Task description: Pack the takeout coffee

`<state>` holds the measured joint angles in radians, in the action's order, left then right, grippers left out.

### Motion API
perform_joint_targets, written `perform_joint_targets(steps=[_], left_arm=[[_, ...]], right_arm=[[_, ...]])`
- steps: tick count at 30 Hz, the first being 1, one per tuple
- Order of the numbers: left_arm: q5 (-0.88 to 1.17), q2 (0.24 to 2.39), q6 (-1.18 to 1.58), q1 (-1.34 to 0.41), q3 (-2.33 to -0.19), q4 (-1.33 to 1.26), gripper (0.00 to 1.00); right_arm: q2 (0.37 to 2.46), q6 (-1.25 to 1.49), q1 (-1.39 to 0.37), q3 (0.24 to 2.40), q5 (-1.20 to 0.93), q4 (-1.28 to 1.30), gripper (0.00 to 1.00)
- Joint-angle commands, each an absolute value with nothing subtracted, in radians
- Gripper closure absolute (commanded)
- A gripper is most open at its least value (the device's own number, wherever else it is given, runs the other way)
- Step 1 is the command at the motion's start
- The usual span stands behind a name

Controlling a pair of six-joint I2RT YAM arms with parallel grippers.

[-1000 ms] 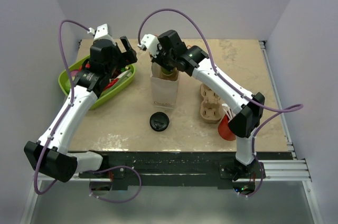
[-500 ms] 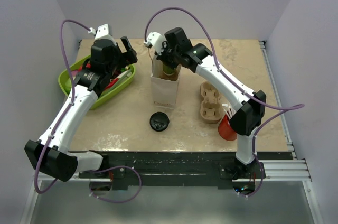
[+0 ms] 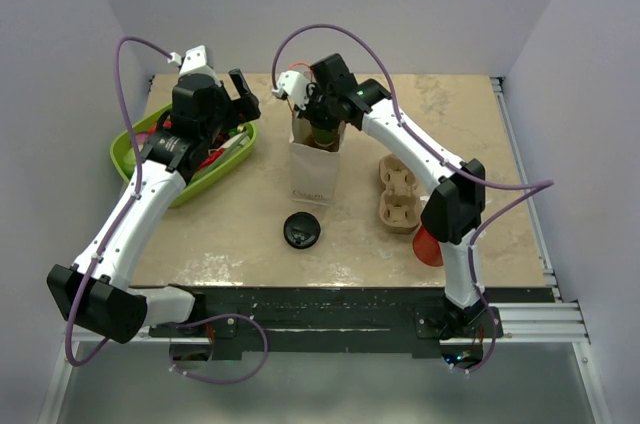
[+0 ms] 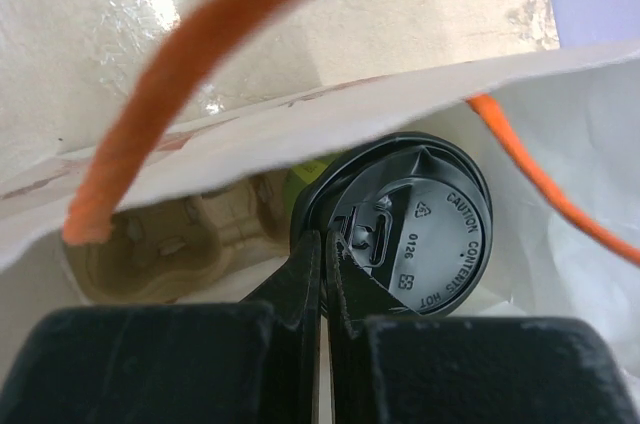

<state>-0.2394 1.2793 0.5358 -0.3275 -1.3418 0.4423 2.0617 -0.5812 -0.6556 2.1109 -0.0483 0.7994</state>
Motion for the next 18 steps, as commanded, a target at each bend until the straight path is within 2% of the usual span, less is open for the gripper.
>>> perform_joint_targets(steps=[1, 18], left_arm=[[-0.247, 1.281, 0.514, -0.322, -1.339, 0.413, 0.00], [-0.258, 1.282, 0.508, -0.322, -1.335, 0.411, 0.00]], right_arm=[[2.059, -0.641, -0.658, 2.168, -0.054, 0.802, 1.00], [2.063, -0.670, -0.647, 2.115, -0.081, 0.767, 1.00]])
